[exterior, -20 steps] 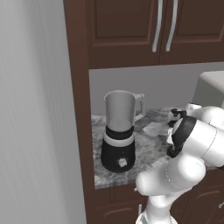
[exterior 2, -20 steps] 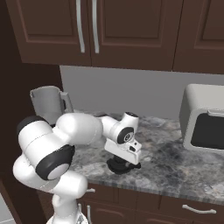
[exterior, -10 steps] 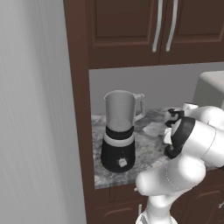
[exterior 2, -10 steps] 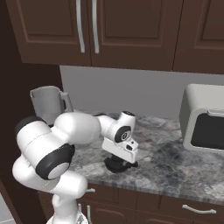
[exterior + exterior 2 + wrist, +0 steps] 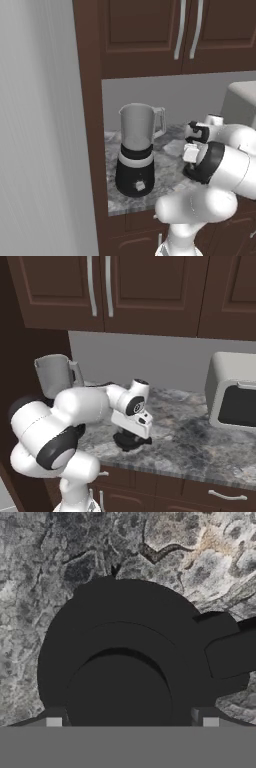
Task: Close the lid blender by securely placing the lid on top.
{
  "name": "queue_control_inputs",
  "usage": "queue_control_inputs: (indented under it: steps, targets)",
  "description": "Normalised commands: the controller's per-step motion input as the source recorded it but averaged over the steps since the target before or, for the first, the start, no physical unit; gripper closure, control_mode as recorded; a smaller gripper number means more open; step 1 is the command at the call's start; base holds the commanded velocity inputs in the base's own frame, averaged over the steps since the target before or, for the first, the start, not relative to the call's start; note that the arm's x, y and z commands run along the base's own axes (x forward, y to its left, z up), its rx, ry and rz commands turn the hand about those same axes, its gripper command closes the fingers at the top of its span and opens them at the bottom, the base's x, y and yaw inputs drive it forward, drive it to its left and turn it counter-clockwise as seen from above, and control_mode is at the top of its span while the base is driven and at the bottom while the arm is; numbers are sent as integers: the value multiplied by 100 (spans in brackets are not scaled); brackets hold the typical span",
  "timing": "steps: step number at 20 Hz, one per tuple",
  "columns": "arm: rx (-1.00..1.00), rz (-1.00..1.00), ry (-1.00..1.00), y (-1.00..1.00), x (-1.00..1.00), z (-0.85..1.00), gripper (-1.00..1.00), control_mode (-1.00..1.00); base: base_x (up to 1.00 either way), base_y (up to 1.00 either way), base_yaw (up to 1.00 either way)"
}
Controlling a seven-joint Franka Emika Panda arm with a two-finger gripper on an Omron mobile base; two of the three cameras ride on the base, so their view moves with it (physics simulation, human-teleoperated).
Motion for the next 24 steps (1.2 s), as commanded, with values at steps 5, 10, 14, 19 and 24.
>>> queue_control_inputs:
  steps: [5,10,14,19,24]
  targets:
    - [0,0,-8,2,-4,43,100,-100,0,0,0]
    - [0,0,-13,7,-32,56,100,-100,0,0,0]
    - [0,0,-14,21,-34,73,100,-100,0,0,0]
    - [-1,0,-15,24,-38,75,100,-100,0,0,0]
    - [-3,0,-15,22,-35,92,100,-100,0,0,0]
